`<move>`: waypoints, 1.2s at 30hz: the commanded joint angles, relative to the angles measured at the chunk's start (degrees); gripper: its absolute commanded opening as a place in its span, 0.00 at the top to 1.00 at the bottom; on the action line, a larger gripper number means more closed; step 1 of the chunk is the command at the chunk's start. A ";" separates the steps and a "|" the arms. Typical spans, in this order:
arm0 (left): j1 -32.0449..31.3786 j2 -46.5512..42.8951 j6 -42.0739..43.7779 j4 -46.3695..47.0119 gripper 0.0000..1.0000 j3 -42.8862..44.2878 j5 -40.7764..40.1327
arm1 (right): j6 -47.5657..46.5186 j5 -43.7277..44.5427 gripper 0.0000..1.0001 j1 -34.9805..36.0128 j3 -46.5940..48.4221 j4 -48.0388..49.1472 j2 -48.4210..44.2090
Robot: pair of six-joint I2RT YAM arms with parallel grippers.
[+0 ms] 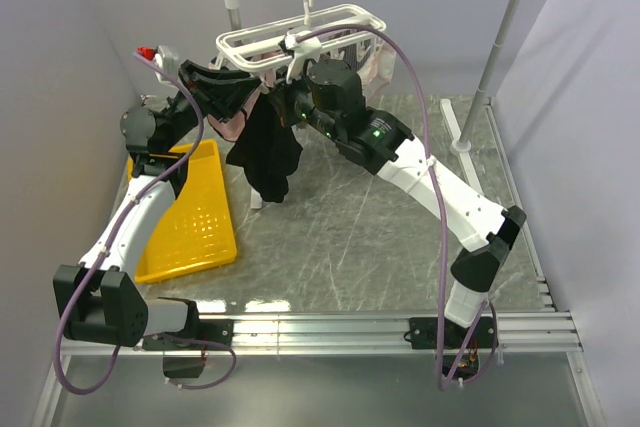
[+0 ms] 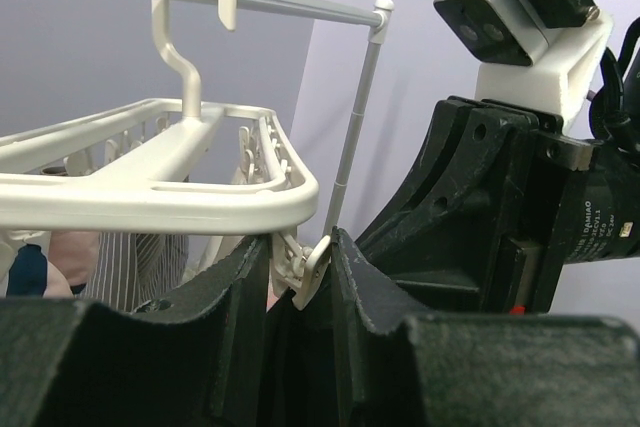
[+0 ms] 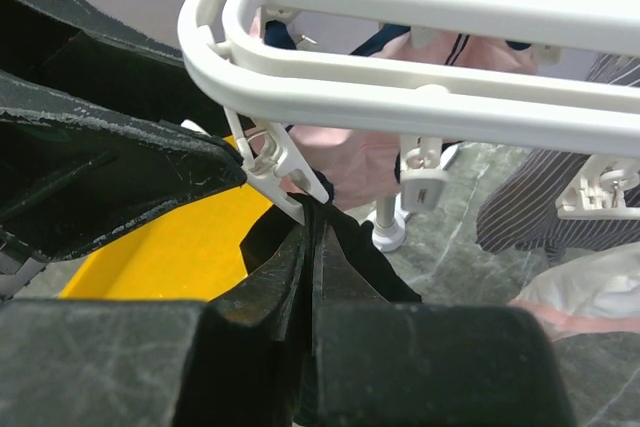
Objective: Clip the underwear to the hanger
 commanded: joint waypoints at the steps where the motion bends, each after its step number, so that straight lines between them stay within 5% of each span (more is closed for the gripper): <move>1: -0.42 -0.48 0.37 -3.27 1.00 -1.06 4.13 | 0.13 -0.65 1.00 -0.44 5.61 10.60 -4.32; 36: -0.33 1.72 -0.95 -8.72 0.99 2.36 7.91 | -7.06 -8.65 1.00 -1.41 2.44 16.66 -6.08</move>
